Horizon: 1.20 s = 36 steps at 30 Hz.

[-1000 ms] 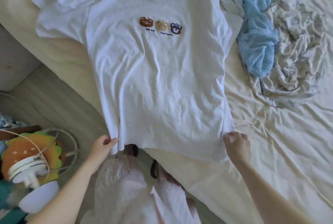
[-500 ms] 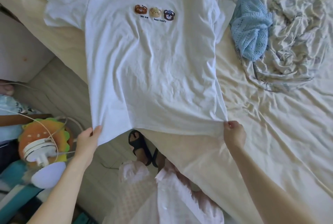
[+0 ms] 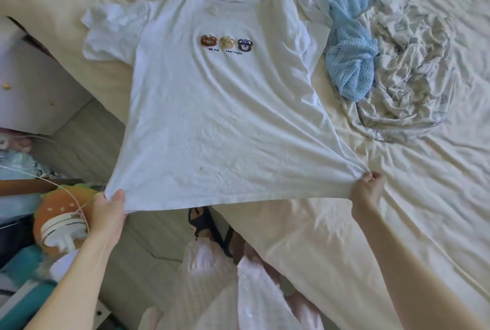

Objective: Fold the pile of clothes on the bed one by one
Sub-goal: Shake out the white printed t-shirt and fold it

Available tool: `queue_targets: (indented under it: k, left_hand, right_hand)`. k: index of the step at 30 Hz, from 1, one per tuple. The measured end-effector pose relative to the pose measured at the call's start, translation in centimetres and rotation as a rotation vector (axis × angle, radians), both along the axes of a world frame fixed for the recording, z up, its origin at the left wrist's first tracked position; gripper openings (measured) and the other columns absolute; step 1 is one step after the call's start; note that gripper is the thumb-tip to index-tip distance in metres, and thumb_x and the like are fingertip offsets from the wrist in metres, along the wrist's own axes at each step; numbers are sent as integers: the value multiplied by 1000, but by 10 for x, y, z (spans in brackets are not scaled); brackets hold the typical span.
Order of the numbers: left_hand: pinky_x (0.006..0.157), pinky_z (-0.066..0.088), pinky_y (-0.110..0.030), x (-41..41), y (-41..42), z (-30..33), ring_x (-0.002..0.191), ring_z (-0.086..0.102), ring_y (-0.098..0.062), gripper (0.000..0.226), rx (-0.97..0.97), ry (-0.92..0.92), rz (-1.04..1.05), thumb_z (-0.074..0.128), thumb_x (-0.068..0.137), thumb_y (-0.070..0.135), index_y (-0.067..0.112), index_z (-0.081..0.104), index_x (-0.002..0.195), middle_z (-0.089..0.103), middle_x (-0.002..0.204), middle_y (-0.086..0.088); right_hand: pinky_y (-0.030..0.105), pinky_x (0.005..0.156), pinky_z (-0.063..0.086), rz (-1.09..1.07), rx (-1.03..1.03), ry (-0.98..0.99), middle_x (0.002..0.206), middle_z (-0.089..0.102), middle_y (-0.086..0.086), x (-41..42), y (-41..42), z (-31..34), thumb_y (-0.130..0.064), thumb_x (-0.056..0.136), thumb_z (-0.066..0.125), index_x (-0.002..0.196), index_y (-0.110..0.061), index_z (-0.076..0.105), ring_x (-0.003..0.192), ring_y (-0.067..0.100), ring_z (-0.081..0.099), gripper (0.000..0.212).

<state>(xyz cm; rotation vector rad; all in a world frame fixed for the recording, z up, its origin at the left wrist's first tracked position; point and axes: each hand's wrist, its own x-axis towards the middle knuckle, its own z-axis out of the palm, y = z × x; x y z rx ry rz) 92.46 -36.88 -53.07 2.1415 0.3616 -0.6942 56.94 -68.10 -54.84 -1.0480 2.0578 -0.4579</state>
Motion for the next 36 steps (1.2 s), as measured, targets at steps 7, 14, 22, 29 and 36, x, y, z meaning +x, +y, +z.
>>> queue_targets:
  k: [7, 14, 22, 29, 36]
  left_hand:
    - [81, 48, -37, 2, -8, 1, 98, 59, -24, 28, -145, 82, 144, 42, 96, 30, 13, 57, 113, 60, 117, -7]
    - [54, 42, -20, 19, -8, 5, 69, 52, -12, 14, -171, 117, 290, 45, 94, 12, 9, 56, 103, 56, 86, 1]
    - [84, 35, -34, 21, -2, 6, 100, 46, -23, 30, 14, -50, 143, 52, 95, 21, 3, 51, 119, 51, 111, -8]
    - [103, 36, -45, 34, -3, 9, 126, 45, -38, 44, 95, 68, 199, 37, 101, 26, -3, 43, 133, 45, 140, -20]
    - [72, 38, -29, 17, -13, 21, 93, 52, -26, 22, -61, 500, -56, 52, 96, 11, -8, 60, 106, 60, 104, -14]
  right_hand:
    - [10, 58, 31, 632, -129, 175, 99, 50, -2, 4, 21, 27, -30, 87, 66, 123, -17, 52, 86, 15, 45, 41]
    - [34, 58, 27, 722, -116, 309, 75, 45, 5, -5, 13, 15, -27, 100, 40, 79, 1, 56, 74, 27, 45, 38]
    - [34, 64, 28, 311, -10, 177, 80, 46, 14, -15, -9, 13, -23, 97, 43, 77, -2, 55, 80, 26, 43, 31]
    - [25, 43, 38, -216, 207, -172, 83, 47, 11, -17, -28, 16, -6, 93, 46, 79, -9, 51, 67, 25, 46, 15]
    - [22, 47, 26, -108, 364, -161, 69, 34, 7, -17, -15, 12, 5, 88, 43, 83, -5, 51, 56, 19, 31, 14]
